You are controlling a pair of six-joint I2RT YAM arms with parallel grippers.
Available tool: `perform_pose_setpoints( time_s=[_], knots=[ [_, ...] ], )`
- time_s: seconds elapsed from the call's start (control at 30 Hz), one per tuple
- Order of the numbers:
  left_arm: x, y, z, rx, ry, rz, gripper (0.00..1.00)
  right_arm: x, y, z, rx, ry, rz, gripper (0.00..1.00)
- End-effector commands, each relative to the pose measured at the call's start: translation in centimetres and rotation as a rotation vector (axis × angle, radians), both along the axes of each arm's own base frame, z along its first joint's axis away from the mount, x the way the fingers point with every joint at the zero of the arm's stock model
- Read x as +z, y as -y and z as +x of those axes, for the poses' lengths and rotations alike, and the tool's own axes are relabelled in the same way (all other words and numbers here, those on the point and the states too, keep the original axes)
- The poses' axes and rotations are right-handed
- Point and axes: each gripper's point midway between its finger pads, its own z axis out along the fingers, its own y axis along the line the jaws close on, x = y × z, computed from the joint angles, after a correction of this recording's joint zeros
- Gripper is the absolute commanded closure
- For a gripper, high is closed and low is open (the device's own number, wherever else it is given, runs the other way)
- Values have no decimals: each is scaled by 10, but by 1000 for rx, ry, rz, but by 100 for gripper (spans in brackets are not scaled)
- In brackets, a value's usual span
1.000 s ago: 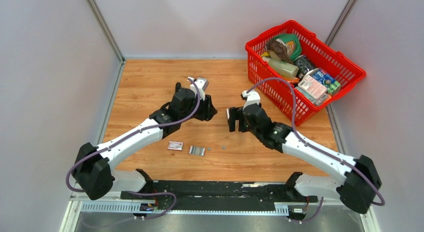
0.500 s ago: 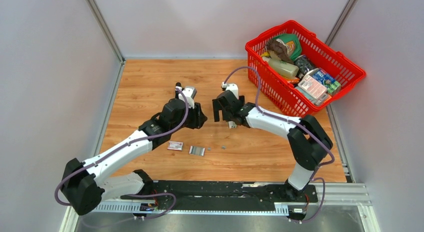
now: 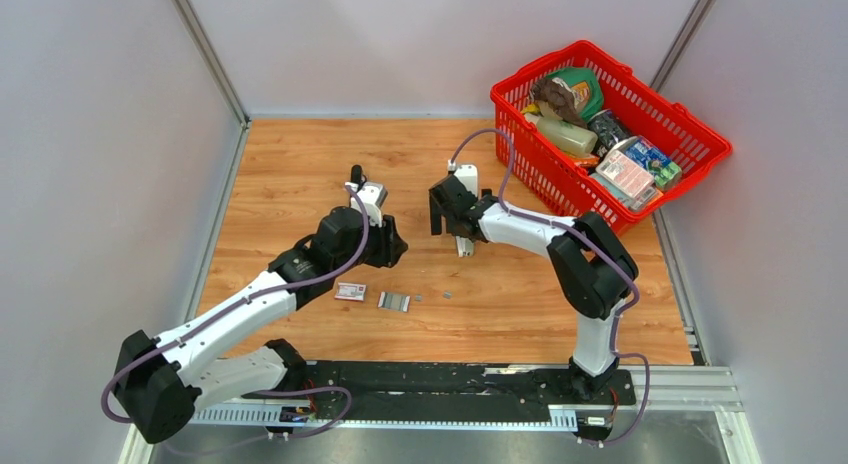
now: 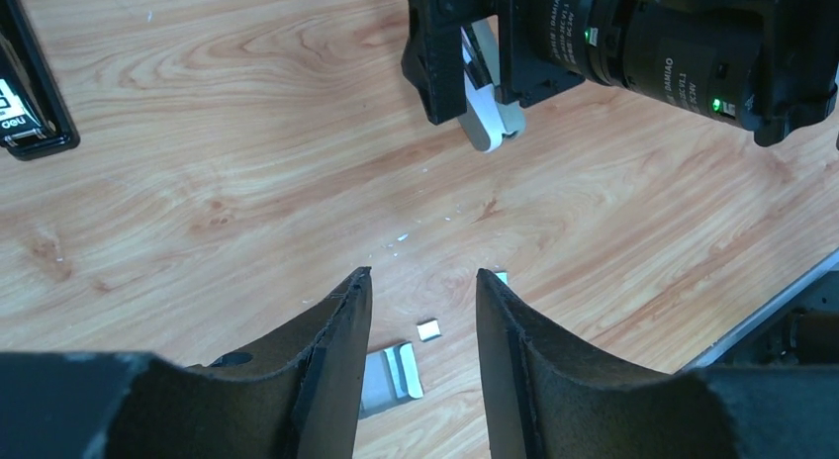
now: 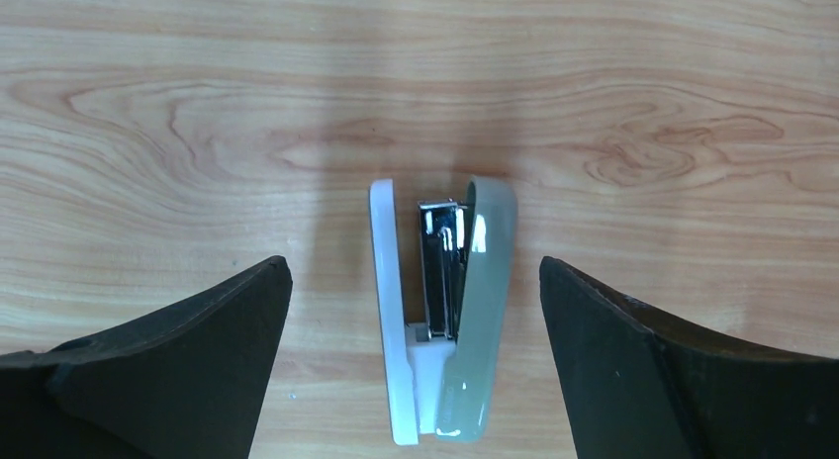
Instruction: Unload the staples from the stapler
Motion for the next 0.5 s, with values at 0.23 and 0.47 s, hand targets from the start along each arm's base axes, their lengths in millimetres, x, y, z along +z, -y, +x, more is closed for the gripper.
perform_pose_setpoints(
  time_s=[0.23,0.47],
  knots=[
    [-18,8,-1,-52,-30,22,50,-1,-7,23,-52,8,43,0],
    [-19,12,-2,-76,-39,26,50,-5,-11,25,-37,-4,49,5]
  ],
)
